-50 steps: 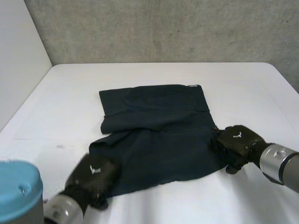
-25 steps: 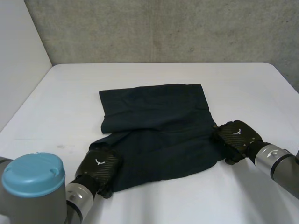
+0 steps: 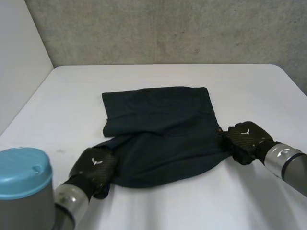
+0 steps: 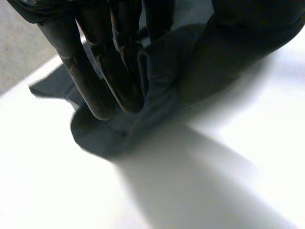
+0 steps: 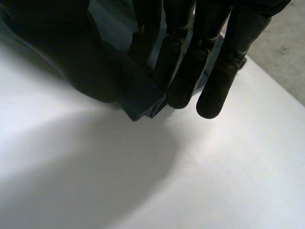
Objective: Fold the shorts.
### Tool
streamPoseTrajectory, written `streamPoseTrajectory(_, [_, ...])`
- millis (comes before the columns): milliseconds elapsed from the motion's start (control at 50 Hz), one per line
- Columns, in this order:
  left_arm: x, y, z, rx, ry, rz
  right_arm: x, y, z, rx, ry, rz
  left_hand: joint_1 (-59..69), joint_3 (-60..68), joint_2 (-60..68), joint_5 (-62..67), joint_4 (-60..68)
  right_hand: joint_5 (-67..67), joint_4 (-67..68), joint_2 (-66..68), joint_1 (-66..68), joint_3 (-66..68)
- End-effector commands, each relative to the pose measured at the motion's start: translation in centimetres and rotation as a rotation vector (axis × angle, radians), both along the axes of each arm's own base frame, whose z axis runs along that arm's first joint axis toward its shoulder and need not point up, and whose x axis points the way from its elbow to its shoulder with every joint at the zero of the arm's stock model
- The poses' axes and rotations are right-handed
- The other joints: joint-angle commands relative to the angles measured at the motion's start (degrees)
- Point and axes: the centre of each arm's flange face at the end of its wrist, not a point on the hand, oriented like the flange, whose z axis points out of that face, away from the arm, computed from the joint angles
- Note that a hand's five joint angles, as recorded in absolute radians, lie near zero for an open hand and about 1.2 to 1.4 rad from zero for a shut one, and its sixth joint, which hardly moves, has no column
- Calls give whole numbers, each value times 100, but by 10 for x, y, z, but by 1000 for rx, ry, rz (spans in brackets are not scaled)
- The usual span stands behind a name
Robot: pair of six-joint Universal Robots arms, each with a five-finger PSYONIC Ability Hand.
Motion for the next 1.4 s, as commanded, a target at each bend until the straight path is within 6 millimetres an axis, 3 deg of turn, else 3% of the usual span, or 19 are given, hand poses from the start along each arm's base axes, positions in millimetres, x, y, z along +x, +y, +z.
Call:
streamPoseTrajectory(20, [36, 54, 7, 279, -244, -51, -8, 54, 28, 218, 169, 113, 1728, 1206, 1175, 1244, 1106, 1487, 1191, 1262, 2653, 1243])
streamPoseTrajectory(100, [47, 70, 16, 326, -317, -83, -26, 77, 38, 374, 315, 211, 1728, 1206, 1175, 1244, 1106, 1487, 1191, 1262, 2653, 1243])
streamPoseTrajectory(140, [45, 65, 21, 286, -295, -79, -30, 75, 44, 378, 338, 231, 1728, 1206, 1175, 1244, 1106, 1487, 1191, 1262, 2653, 1243])
streamPoseTrajectory(160, [42, 61, 24, 254, -275, -75, -32, 65, 49, 340, 325, 203, 1728, 1206, 1175, 1244, 1106, 1487, 1191, 1262, 2653, 1243])
streamPoseTrajectory(240, [28, 23, 42, 65, -155, -25, -28, 34, 61, 240, 190, 67, 1728, 1206, 1175, 1244, 1106, 1487, 1191, 1262, 2653, 1243])
streamPoseTrajectory(300, [16, -10, 51, -65, -76, 14, -23, 18, 59, 222, 116, 21, 1728, 1206, 1175, 1244, 1106, 1487, 1191, 1262, 2653, 1243])
streamPoseTrajectory(400, [-10, -61, 49, -197, -9, 37, 8, -8, 51, 163, 49, 45, 1728, 1206, 1175, 1244, 1106, 1487, 1191, 1262, 2653, 1243])
streamPoseTrajectory(420, [-19, -79, 48, -233, 12, 43, 12, -12, 50, 153, 42, 46, 1728, 1206, 1175, 1244, 1106, 1487, 1191, 1262, 2653, 1243])
streamPoseTrajectory(560, [-56, -143, 31, -293, 49, 53, 35, -58, 43, 51, -51, -68, 1728, 1206, 1175, 1244, 1106, 1487, 1191, 1262, 2653, 1243])
streamPoseTrajectory(720, [-73, -210, 12, -362, 41, 160, 61, -97, 35, -70, -132, -102, 1728, 1206, 1175, 1244, 1106, 1487, 1191, 1262, 2653, 1243])
streamPoseTrajectory(800, [-77, -231, 6, -400, 1, 177, 65, -115, 26, -106, -144, -120, 1728, 1206, 1175, 1244, 1106, 1487, 1191, 1262, 2653, 1243])
streamPoseTrajectory(900, [-79, -248, -4, -442, -55, 174, 64, -133, 16, -154, -134, -192, 1728, 1206, 1175, 1244, 1106, 1487, 1191, 1262, 2653, 1243])
streamPoseTrajectory(1000, [-78, -251, -22, -422, -80, 181, 64, -139, 10, -178, -148, -220, 1728, 1206, 1175, 1244, 1106, 1487, 1191, 1262, 2653, 1243])
streamPoseTrajectory(1060, [-79, -249, -27, -410, -88, 179, 64, -138, 17, -151, -209, -243, 1728, 1206, 1175, 1244, 1106, -2343, -2639, -2568, -1177, -2587])
streamPoseTrajectory(1240, [-79, -244, -31, -392, -99, 175, 71, -119, 37, 134, -486, -204, 1728, 1206, 1175, 1244, 1106, -2459, -2755, -2684, -1294, -2703])
streamPoseTrajectory(1320, [-78, -240, -32, -379, -105, 171, 75, -117, 32, 230, -544, -187, 1728, 1206, 1175, 1244, 1106, -2779, -3075, -3004, -1614, -3023])
streamPoseTrajectory(1400, [-77, -237, -30, -375, -107, 169, 77, -118, 11, 301, -528, -204, 1728, 1206, 1175, 1244, 1106, -2746, -3042, -2971, -1581, -2990])
